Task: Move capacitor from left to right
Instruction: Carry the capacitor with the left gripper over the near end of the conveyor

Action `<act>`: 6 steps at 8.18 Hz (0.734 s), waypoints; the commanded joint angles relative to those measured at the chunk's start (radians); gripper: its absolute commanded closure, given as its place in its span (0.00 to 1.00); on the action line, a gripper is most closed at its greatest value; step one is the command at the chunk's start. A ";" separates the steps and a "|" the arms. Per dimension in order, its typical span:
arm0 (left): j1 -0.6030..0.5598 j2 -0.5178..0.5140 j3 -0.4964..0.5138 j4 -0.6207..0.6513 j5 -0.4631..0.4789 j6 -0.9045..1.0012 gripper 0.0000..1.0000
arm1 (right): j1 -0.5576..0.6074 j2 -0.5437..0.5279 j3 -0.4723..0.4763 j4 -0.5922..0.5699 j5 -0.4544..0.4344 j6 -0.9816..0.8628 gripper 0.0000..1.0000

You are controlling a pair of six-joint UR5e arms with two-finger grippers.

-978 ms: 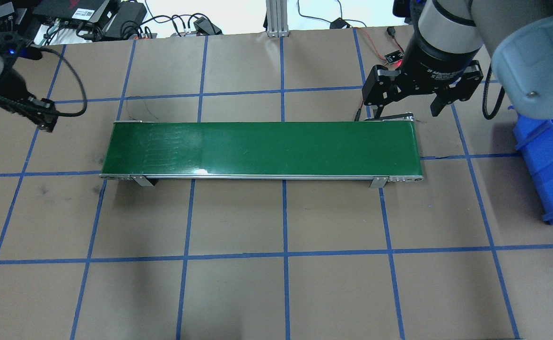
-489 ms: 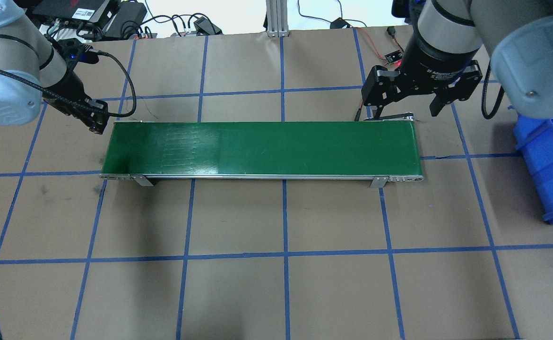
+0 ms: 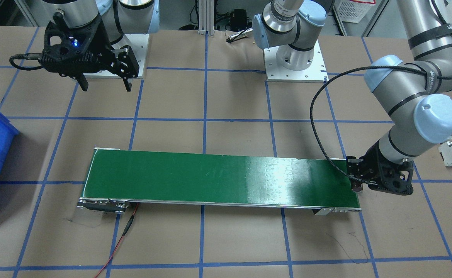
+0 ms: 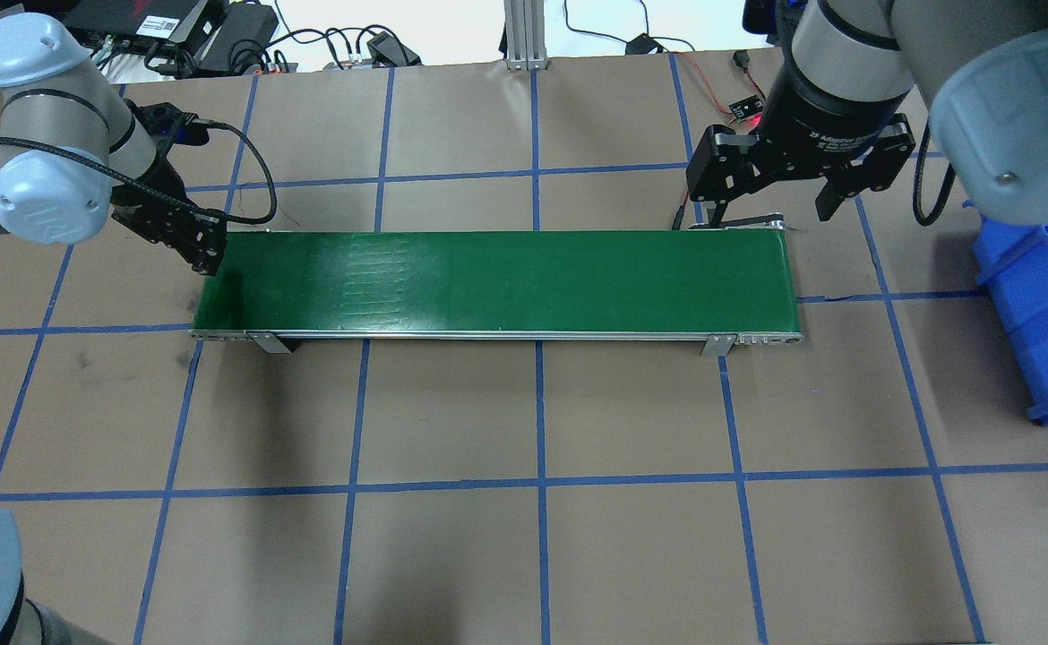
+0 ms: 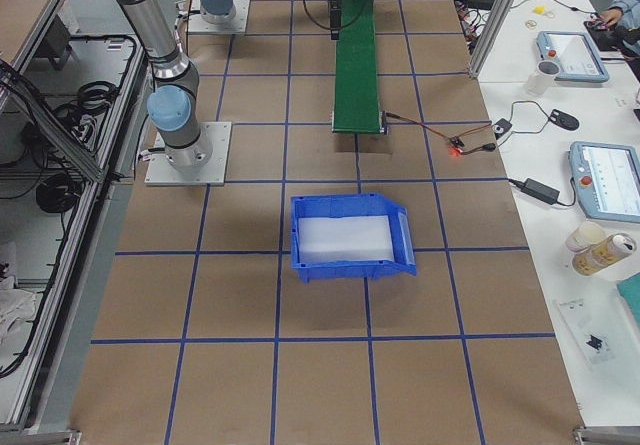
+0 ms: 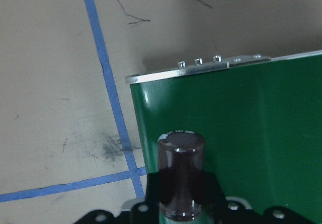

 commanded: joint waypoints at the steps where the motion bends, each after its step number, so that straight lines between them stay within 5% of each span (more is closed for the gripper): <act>1: 0.000 -0.036 -0.001 -0.001 -0.023 -0.083 1.00 | 0.000 0.000 0.000 0.000 -0.002 0.000 0.00; 2: 0.000 -0.038 -0.002 -0.002 -0.024 -0.095 1.00 | 0.000 -0.001 0.000 0.002 -0.004 0.000 0.00; 3: 0.000 -0.036 -0.001 -0.004 -0.023 -0.105 0.75 | 0.000 -0.001 0.000 0.002 -0.004 0.000 0.00; 4: -0.002 -0.030 -0.001 -0.008 -0.018 -0.136 0.01 | 0.000 0.000 0.000 0.002 -0.005 -0.002 0.00; 6: -0.023 0.029 0.005 -0.025 -0.012 -0.182 0.00 | 0.000 0.000 0.000 0.003 -0.007 -0.021 0.00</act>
